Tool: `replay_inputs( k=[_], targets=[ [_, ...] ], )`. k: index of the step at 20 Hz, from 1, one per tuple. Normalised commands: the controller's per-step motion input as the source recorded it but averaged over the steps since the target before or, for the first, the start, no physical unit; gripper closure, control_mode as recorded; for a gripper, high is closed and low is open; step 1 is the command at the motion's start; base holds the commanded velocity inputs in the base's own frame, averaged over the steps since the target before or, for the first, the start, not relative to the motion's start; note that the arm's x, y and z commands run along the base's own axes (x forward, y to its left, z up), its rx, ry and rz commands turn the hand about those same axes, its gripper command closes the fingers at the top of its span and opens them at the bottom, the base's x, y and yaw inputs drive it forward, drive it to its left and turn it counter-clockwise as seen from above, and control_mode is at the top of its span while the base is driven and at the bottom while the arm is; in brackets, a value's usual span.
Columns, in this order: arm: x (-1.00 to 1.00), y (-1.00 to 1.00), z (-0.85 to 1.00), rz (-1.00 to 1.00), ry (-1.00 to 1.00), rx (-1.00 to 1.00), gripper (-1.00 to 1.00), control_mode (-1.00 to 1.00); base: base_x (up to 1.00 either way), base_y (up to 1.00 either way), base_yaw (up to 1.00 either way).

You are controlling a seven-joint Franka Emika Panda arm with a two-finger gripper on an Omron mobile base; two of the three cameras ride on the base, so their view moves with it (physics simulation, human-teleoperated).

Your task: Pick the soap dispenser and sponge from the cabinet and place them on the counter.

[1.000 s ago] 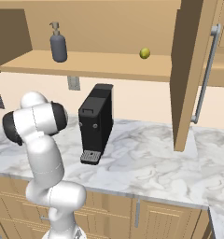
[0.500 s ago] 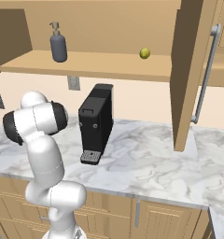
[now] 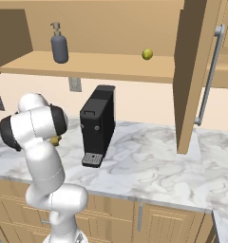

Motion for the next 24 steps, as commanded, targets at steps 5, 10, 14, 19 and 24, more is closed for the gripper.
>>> replay_inputs(
  k=[5, 10, 14, 19, 24],
  targets=[
    [-0.23, -0.17, 0.24, 0.0, 0.03, 0.0, -1.0, -1.0, 0.0, 0.0, 0.0],
    [-0.51, -0.26, 0.32, 0.0, 0.0, 0.0, -1.0, -1.0, 0.0, 0.0, 0.0],
    [-0.44, -0.2, 0.51, 0.0, -0.09, 0.0, -1.0, -1.0, 0.0, 0.0, 0.0],
    [-0.41, -0.18, 0.58, 0.0, -0.13, 0.0, -1.0, -1.0, 0.0, 0.0, 0.0],
    [-0.41, -0.12, 0.58, 0.0, -0.15, 0.0, -1.0, -1.0, 0.0, 0.0, 0.0]
  ],
)
